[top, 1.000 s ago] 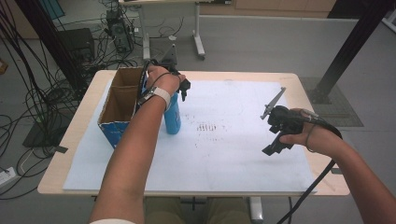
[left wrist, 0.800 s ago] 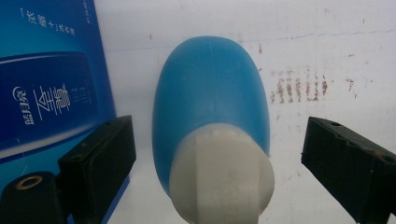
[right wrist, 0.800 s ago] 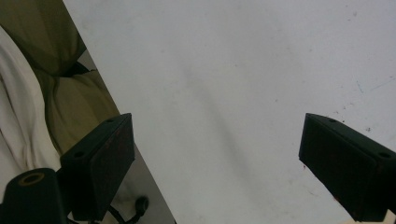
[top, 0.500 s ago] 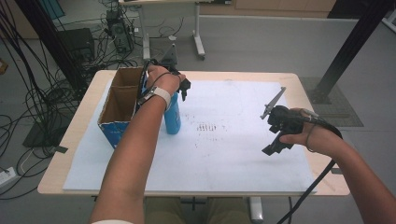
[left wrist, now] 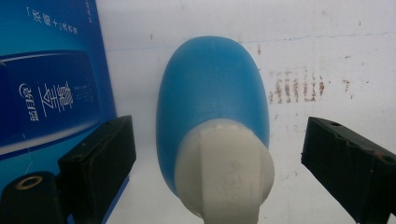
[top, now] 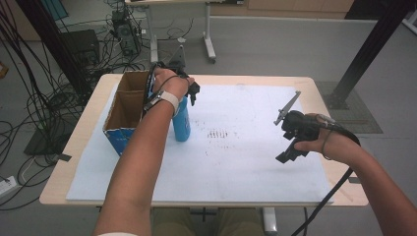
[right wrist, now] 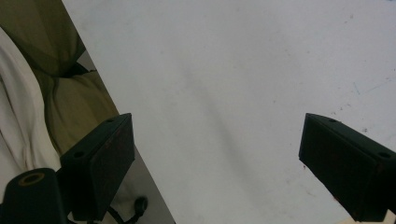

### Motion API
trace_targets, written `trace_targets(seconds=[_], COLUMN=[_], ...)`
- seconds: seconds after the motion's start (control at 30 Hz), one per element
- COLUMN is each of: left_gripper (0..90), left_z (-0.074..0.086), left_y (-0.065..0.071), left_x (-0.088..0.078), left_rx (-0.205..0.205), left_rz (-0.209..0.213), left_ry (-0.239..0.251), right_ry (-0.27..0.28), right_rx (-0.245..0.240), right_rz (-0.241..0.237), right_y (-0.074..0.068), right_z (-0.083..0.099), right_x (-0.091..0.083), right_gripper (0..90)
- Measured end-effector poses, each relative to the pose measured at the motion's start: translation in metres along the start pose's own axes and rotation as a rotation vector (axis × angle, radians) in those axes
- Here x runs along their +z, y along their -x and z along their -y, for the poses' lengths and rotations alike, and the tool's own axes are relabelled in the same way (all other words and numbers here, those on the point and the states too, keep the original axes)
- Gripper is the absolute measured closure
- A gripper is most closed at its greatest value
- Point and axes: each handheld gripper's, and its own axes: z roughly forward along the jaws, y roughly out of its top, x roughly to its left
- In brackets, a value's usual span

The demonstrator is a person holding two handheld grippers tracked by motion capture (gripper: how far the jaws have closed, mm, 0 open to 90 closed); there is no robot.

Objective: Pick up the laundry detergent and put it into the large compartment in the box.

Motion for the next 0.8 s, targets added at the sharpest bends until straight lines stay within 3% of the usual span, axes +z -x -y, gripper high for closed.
trace_targets(seconds=[0.8], left_gripper=[10.3], left_z=[0.0009], left_y=[-0.0015], left_x=[-0.0013], left_rx=[-0.002], left_rz=[0.005], left_ry=[0.007], right_ry=[0.002], right_rx=[-0.003], right_rz=[0.005], right_y=[-0.0011], right_z=[-0.0022], right_x=[-0.0021], right_gripper=[10.6])
